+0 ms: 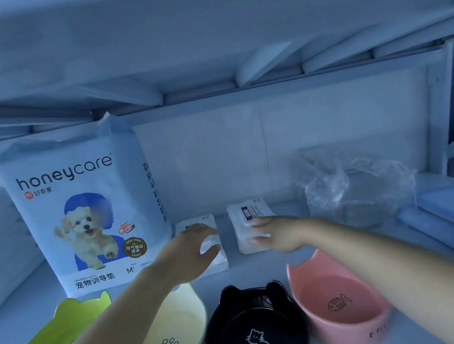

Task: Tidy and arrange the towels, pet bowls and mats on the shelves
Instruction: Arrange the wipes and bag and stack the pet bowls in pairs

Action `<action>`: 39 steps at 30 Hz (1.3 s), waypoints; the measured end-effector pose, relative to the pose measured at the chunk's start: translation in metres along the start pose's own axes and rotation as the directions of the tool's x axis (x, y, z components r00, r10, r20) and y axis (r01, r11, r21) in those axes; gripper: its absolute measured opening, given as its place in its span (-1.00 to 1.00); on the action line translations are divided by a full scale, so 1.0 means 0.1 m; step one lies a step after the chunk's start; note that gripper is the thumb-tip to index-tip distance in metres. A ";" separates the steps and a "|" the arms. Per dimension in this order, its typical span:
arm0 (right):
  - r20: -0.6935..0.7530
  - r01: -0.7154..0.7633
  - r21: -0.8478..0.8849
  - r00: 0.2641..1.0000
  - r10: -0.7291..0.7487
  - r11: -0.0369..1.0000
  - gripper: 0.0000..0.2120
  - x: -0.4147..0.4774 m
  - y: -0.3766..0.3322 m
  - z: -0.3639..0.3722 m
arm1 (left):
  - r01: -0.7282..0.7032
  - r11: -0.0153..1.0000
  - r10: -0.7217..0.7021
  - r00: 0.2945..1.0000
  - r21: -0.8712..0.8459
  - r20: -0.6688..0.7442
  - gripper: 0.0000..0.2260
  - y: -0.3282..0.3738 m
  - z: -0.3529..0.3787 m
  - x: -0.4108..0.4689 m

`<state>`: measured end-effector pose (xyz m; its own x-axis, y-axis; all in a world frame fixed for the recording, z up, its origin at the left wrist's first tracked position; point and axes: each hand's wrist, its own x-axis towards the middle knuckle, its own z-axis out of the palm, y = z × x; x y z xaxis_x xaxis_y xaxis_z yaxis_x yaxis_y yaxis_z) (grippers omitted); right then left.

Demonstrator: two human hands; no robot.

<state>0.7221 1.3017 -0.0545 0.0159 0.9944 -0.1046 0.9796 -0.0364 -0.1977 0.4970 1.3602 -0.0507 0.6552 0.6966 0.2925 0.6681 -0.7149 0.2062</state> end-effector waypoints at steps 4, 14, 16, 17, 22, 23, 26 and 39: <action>0.005 -0.024 -0.062 1.000 0.024 0.998 -0.43 -0.08 0.02 -0.05 | -0.008 0.994 0.003 0.999 0.112 0.048 -0.59 0.03 0.05 0.15; 0.015 -0.032 -0.109 0.999 0.034 0.993 -0.49 0.16 -0.18 -0.04 | 0.082 0.986 -0.102 0.985 0.142 0.142 -0.57 -0.12 0.16 0.22; 0.007 -0.041 -0.121 0.999 0.042 0.992 -0.48 0.18 -0.16 0.00 | 0.097 0.989 -0.112 0.985 0.116 0.131 -0.58 -0.15 0.16 0.22; 0.000 -0.041 -0.124 0.999 0.042 0.991 -0.48 0.18 -0.15 0.01 | 0.104 0.989 -0.117 0.985 0.103 0.127 -0.58 -0.16 0.16 0.21; 0.009 -0.055 -0.131 0.998 0.056 0.990 -0.47 0.12 -0.17 0.00 | 0.126 0.990 -0.132 0.983 0.059 0.124 -0.60 -0.18 0.16 0.21; 0.017 -0.058 -0.135 0.998 0.061 0.989 -0.48 0.10 -0.16 -0.02 | 0.123 0.991 -0.129 0.984 0.060 0.123 -0.60 -0.18 0.16 0.21; 0.015 -0.086 -0.147 0.996 0.089 0.985 -0.50 0.07 -0.10 -0.05 | 0.112 0.992 -0.119 0.986 0.067 0.119 -0.61 -0.17 0.17 0.19; -0.003 -0.117 -0.140 0.993 0.117 0.983 -0.58 0.09 -0.03 -0.03 | 0.124 0.988 -0.135 0.983 0.090 0.126 -0.60 -0.15 0.15 0.19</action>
<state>0.7196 1.3110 -0.0519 0.1313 0.9836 -0.1238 0.9894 -0.1379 -0.0461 0.5047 1.3851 -0.0621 0.5982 0.7887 0.1420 0.7733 -0.6146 0.1557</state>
